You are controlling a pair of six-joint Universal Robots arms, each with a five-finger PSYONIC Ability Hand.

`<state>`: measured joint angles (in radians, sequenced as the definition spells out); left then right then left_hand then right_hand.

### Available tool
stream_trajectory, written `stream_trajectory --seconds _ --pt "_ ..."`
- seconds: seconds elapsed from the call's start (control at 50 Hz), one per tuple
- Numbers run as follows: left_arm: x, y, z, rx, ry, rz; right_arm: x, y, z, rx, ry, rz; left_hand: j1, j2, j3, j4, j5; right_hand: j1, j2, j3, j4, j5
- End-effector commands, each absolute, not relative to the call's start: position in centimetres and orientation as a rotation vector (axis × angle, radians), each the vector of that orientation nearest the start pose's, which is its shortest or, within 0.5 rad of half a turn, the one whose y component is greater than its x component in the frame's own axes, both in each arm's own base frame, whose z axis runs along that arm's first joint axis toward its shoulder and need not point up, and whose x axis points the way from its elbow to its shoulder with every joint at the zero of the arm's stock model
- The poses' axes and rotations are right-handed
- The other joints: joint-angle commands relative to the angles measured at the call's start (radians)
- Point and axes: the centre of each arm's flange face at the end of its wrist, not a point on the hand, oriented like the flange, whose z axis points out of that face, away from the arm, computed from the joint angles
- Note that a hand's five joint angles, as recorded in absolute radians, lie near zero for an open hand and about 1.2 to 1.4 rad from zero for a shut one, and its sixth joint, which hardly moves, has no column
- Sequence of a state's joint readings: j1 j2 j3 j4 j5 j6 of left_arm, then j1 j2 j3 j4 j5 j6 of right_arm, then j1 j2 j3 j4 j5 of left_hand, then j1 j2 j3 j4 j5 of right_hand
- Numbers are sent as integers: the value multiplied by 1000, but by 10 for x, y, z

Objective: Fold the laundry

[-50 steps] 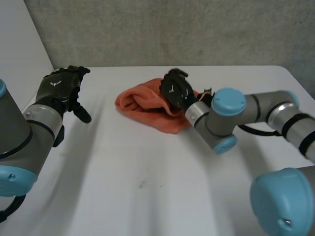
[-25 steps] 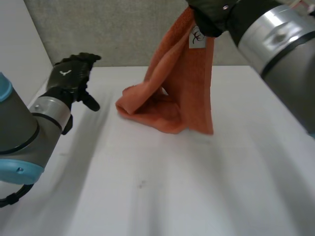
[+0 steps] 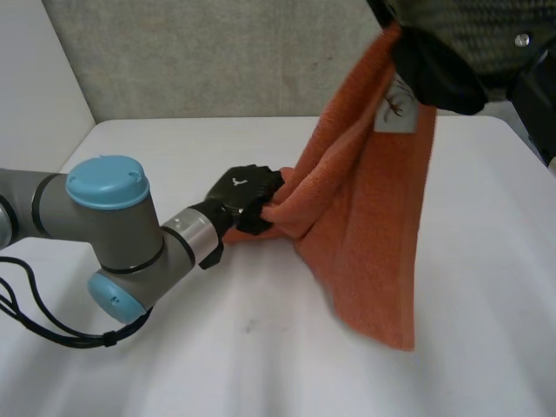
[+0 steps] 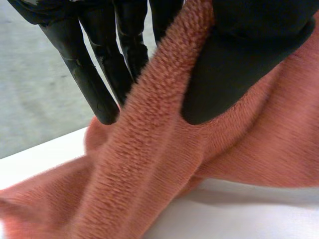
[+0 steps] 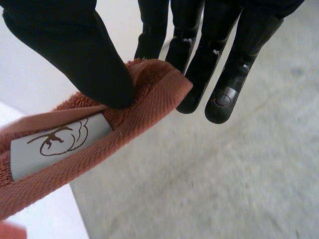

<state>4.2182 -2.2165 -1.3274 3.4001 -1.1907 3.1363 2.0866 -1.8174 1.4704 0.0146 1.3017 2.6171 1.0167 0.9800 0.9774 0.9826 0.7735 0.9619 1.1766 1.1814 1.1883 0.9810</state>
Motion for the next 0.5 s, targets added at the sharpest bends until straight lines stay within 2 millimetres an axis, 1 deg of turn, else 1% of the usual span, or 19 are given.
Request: stream_trajectory --seconds 0.02,0.06,0.1,0.14,0.18,0.2,0.24,0.26,0.28,0.3,0.32,0.34,0.36,0.38,0.4,0.42,0.44,0.46,0.5 --pt "-308 -303 206 -567 -1963 1831 237 -186 380 -1096 1593 -2440 380 416 419 414 448 434 220 215 208 241" --pt "-303 -298 217 -537 -1966 1871 235 -196 369 -1099 1653 -2412 380 416 419 414 448 434 220 215 208 241" --pt "-302 -289 227 -538 -1952 1898 237 -212 344 -1124 1757 -2319 380 416 419 414 448 434 220 215 208 241" --pt "-300 -280 238 -534 -1937 1913 239 -218 334 -1135 1792 -2283 380 416 419 414 448 434 220 215 208 241" --pt "-297 -249 260 -553 -1908 1905 241 -225 323 -1147 1833 -2240 380 416 419 414 448 434 220 215 208 241" --pt "-297 -249 260 -553 -1908 1905 243 -230 315 -1153 1863 -2210 380 416 419 414 448 434 220 215 208 241" --pt "-298 -216 271 -594 -1893 1863 244 -236 305 -1156 1900 -2174 380 416 419 414 448 434 220 215 208 241" --pt "-298 -216 271 -594 -1893 1863 245 -241 296 -1162 1937 -2140 380 416 419 414 448 434 220 215 208 241" --pt "-302 -202 269 -623 -1896 1829 245 -241 296 -1162 1937 -2140 380 416 419 414 448 434 220 215 208 241" --pt "-302 -202 269 -624 -1896 1829 246 -247 283 -1167 1983 -2097 380 416 419 414 448 434 220 215 208 241" --pt "-308 -190 263 -654 -1901 1791 248 -253 271 -1170 2023 -2056 380 416 419 414 448 434 220 215 208 241" --pt "-316 -179 254 -689 -1910 1752 248 -253 271 -1170 2023 -2056 380 416 419 414 448 434 220 215 208 241" --pt "-316 -179 253 -690 -1910 1752 249 -259 258 -1176 2065 -2010 380 416 419 414 448 434 220 215 208 241" --pt "-326 -171 239 -726 -1935 1708 249 -259 258 -1176 2066 -2010 380 416 419 414 448 434 220 215 208 241" --pt "-335 -165 221 -768 -1974 1655 250 -265 245 -1175 2106 -1974 380 416 419 414 448 434 220 215 208 241" --pt "-335 -165 220 -768 -1975 1654 251 -271 235 -1173 2130 -1956 380 416 419 414 448 434 220 215 208 241" --pt "-343 -163 203 -801 -2012 1610 251 -271 235 -1173 2130 -1956 380 416 419 414 448 434 220 215 208 241" --pt "-350 -164 191 -824 -2035 1579 252 -275 228 -1169 2142 -1956 208 245 248 243 277 434 220 215 208 241" --pt "-353 -167 183 -838 -2061 1558 252 -278 223 -1157 2153 -1971 53 89 92 87 121 434 220 215 208 241"
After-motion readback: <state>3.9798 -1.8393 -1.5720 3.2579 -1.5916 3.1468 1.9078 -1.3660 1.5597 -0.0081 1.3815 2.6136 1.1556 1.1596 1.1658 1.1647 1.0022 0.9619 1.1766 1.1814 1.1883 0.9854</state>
